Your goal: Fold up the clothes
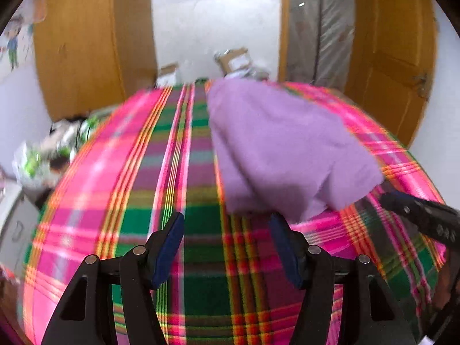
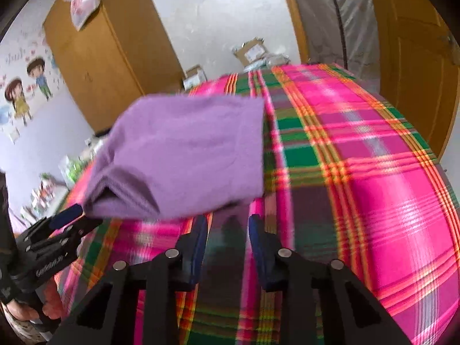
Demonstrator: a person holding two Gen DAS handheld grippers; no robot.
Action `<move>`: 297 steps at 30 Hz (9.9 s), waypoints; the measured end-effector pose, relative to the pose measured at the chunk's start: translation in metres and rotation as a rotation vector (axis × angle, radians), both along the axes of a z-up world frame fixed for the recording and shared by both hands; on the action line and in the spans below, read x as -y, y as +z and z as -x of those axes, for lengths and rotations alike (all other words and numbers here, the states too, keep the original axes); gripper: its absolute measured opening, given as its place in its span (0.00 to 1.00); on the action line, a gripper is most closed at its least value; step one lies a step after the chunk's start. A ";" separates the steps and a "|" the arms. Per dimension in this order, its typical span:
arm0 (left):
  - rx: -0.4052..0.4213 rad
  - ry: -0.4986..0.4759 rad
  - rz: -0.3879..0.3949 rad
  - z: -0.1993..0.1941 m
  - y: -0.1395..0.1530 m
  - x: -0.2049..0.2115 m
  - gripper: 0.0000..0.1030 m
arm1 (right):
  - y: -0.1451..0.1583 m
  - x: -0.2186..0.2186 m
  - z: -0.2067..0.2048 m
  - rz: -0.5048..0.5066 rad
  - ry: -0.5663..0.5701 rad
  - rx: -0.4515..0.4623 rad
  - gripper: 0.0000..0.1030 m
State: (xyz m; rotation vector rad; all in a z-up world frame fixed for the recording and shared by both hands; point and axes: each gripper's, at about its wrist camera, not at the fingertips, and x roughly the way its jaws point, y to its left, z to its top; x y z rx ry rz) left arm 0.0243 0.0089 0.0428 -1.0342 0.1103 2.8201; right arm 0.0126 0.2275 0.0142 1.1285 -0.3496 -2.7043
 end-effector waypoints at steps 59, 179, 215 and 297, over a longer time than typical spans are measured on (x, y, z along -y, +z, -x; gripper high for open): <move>0.079 -0.228 -0.064 0.075 0.017 -0.075 0.07 | 0.045 -0.023 0.040 0.184 0.144 -0.087 0.03; 0.115 -0.022 -0.278 0.079 0.001 0.068 0.07 | 0.059 0.100 0.077 0.334 0.451 -0.049 0.10; 0.009 0.041 -0.361 0.075 0.030 0.084 0.05 | 0.042 -0.004 0.056 0.144 0.069 -0.056 0.12; 0.283 -0.242 -0.011 0.073 -0.007 0.029 0.15 | -0.011 0.085 -0.001 -0.285 0.442 0.012 0.04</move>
